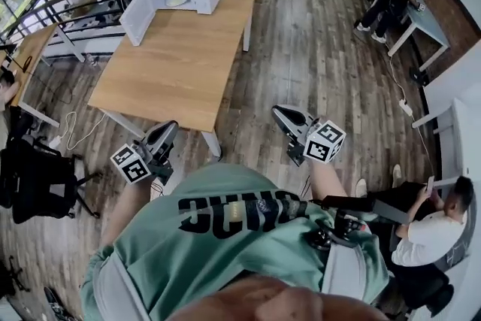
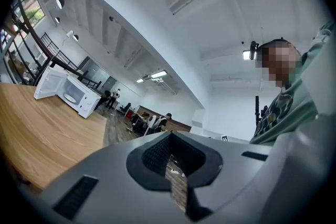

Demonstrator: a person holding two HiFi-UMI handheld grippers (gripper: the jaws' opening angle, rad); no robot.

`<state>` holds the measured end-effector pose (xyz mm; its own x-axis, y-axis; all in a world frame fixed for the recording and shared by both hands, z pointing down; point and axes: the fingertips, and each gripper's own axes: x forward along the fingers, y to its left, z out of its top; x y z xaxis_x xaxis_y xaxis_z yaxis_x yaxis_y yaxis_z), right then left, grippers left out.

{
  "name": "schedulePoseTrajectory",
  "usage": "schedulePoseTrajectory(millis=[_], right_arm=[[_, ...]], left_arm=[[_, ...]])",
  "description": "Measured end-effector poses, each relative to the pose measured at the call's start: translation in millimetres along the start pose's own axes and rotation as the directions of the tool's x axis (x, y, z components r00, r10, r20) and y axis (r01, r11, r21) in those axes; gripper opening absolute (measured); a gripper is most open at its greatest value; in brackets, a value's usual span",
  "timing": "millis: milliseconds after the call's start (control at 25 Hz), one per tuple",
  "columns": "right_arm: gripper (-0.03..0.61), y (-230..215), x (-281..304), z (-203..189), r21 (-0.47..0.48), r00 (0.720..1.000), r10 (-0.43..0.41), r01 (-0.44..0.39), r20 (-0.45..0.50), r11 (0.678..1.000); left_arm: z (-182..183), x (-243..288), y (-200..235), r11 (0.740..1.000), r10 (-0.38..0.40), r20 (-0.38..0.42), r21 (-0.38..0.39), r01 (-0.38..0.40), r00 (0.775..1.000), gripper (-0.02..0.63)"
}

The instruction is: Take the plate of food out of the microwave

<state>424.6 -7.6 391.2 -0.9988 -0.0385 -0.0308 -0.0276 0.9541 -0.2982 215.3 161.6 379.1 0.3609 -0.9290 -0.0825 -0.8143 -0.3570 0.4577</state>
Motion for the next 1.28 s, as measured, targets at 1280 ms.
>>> schedulePoseTrajectory(millis=[1280], right_arm=[[0.008,41,222,6,0.023,0.993,-0.103,0.102,0.065,0.995]], left_arm=[[67,-97,197,0.99,-0.133,-0.106,-0.065,0.127,0.985,0.005]])
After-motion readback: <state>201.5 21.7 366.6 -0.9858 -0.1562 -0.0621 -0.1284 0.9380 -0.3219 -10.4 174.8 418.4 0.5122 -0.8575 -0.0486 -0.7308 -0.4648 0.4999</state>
